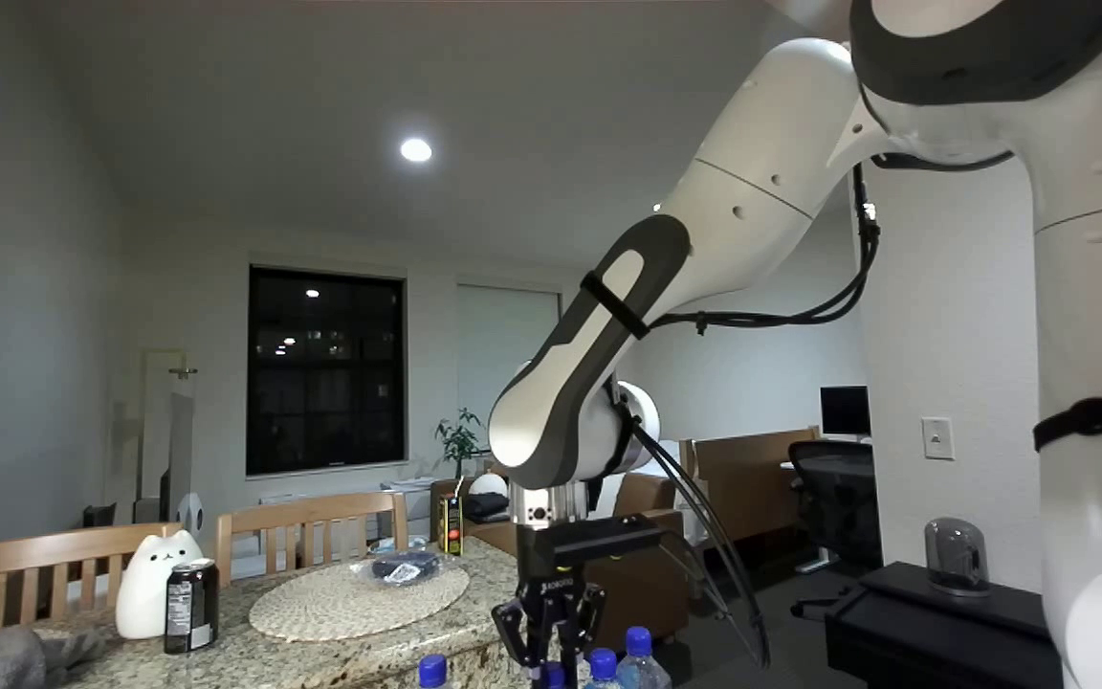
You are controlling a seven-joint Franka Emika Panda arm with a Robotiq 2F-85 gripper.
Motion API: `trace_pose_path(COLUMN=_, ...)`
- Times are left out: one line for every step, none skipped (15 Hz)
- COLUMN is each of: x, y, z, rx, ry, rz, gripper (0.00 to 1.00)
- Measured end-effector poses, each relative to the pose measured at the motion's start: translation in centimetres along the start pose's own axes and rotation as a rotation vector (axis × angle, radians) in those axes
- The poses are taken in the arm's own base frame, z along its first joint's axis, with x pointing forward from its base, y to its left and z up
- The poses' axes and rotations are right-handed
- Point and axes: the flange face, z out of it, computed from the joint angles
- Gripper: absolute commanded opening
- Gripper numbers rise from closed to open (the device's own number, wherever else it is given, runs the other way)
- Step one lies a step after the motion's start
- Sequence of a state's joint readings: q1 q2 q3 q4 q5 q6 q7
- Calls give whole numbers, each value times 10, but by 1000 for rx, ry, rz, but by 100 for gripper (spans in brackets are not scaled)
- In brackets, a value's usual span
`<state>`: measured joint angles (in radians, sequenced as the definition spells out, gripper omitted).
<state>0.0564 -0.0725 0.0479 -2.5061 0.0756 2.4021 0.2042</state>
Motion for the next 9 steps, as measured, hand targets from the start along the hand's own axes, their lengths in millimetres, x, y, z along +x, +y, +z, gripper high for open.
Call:
trace_pose_path(x=0, y=0, z=0, rx=0, ry=0, rz=-2, gripper=14)
trace_pose_path(x=0, y=0, z=0, rx=0, ry=0, rz=-4, gripper=14)
trace_pose_path(x=0, y=0, z=0, rx=0, ry=0, rz=-5, gripper=14)
trace_pose_path(x=0, y=0, z=0, rx=0, ry=0, rz=-6, gripper=14)
trace_pose_path(x=0, y=0, z=0, rx=0, ry=0, rz=-7, gripper=14)
trace_pose_path(x=0, y=0, z=0, rx=0, ry=0, rz=-10, gripper=14)
trace_pose_path(x=0, y=0, z=0, rx=0, ry=0, rz=-14, gripper=14)
trace_pose_path(x=0, y=0, z=0, rx=0, ry=0, rz=-17, gripper=14)
trace_pose_path(x=0, y=0, z=0, rx=0, ry=0, rz=-21, gripper=14)
